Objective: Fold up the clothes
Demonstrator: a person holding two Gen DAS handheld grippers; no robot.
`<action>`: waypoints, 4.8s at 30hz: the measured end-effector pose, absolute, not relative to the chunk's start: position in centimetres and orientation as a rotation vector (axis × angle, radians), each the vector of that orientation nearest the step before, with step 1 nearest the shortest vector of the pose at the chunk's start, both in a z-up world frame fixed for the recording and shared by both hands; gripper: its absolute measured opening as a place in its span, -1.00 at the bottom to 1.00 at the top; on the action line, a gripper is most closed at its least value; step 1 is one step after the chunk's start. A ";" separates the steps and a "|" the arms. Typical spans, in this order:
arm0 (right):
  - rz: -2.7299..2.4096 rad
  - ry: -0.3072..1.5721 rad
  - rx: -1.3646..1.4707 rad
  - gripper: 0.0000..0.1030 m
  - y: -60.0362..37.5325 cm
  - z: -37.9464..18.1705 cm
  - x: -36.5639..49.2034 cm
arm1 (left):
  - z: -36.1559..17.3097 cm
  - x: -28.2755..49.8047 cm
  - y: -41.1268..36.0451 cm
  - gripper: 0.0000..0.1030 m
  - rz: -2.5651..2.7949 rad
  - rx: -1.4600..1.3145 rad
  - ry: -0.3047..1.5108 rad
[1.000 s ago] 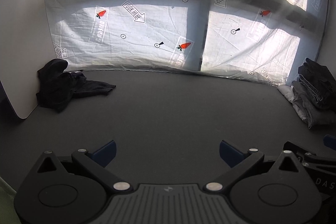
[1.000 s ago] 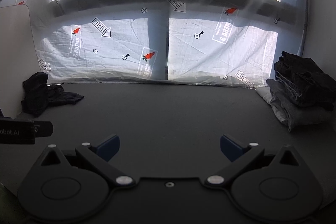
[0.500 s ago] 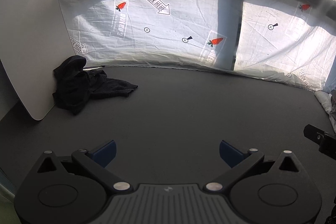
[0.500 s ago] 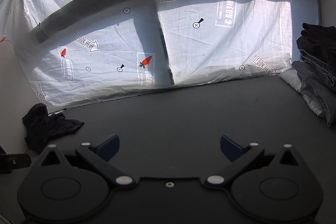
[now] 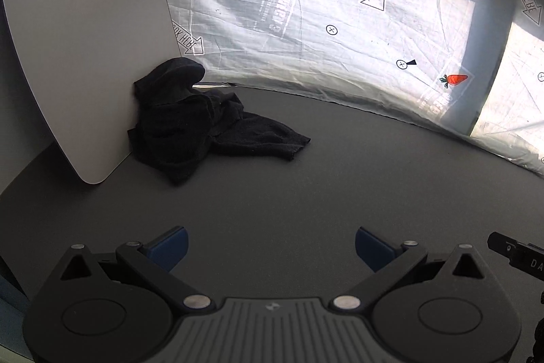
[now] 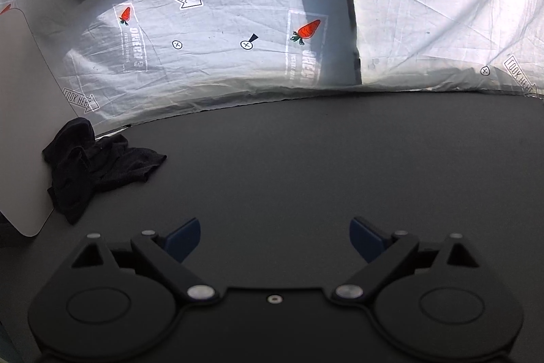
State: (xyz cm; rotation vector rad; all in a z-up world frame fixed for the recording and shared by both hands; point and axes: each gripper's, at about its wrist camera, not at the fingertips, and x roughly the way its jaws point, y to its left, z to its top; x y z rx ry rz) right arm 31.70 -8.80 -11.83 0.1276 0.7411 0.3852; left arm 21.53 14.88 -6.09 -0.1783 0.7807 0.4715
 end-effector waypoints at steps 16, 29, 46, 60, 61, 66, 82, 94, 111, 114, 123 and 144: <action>0.589 0.886 0.033 -0.36 19.6 -16.4 45.2 | -15.2 30.8 39.9 0.55 0.638 -0.495 0.788; 0.826 0.960 0.133 -0.20 36.8 -19.8 54.2 | -18.5 36.3 47.1 0.25 0.618 -0.667 0.664; 0.796 0.692 0.080 -0.79 28.2 -14.5 50.4 | -16.4 34.9 44.0 -0.84 0.533 -0.665 0.603; 0.326 0.705 0.090 -0.77 -9.6 -12.9 40.6 | -14.5 28.4 18.6 -0.86 0.090 -0.625 0.787; 0.280 0.736 0.104 -0.77 -12.4 -13.1 40.0 | -14.7 28.1 17.0 -0.85 0.068 -0.645 0.798; 0.188 0.884 0.087 -0.73 -19.7 -14.7 37.5 | -15.3 27.3 10.0 -0.83 -0.034 -0.639 0.863; 0.347 0.898 0.677 0.15 -23.8 -13.6 46.5 | -11.2 26.0 12.0 -0.54 0.190 -0.636 0.711; 0.390 0.956 0.862 -0.72 -23.1 -16.7 46.2 | -12.6 29.3 13.7 -0.53 0.169 -0.634 0.784; 0.126 0.880 0.658 -0.87 -36.9 -14.6 31.7 | -13.6 26.4 7.6 -0.52 0.082 -0.555 0.853; 0.244 0.732 0.707 -0.87 -35.8 -10.6 35.0 | -13.1 25.4 7.4 -0.52 0.081 -0.565 0.828; 0.864 0.380 0.594 -1.00 -17.5 4.9 43.4 | -11.0 23.5 11.2 -0.51 0.185 -0.640 0.696; 0.187 0.849 0.460 -0.25 -24.6 -12.6 36.6 | -11.9 26.9 10.1 -0.05 0.009 -0.504 0.819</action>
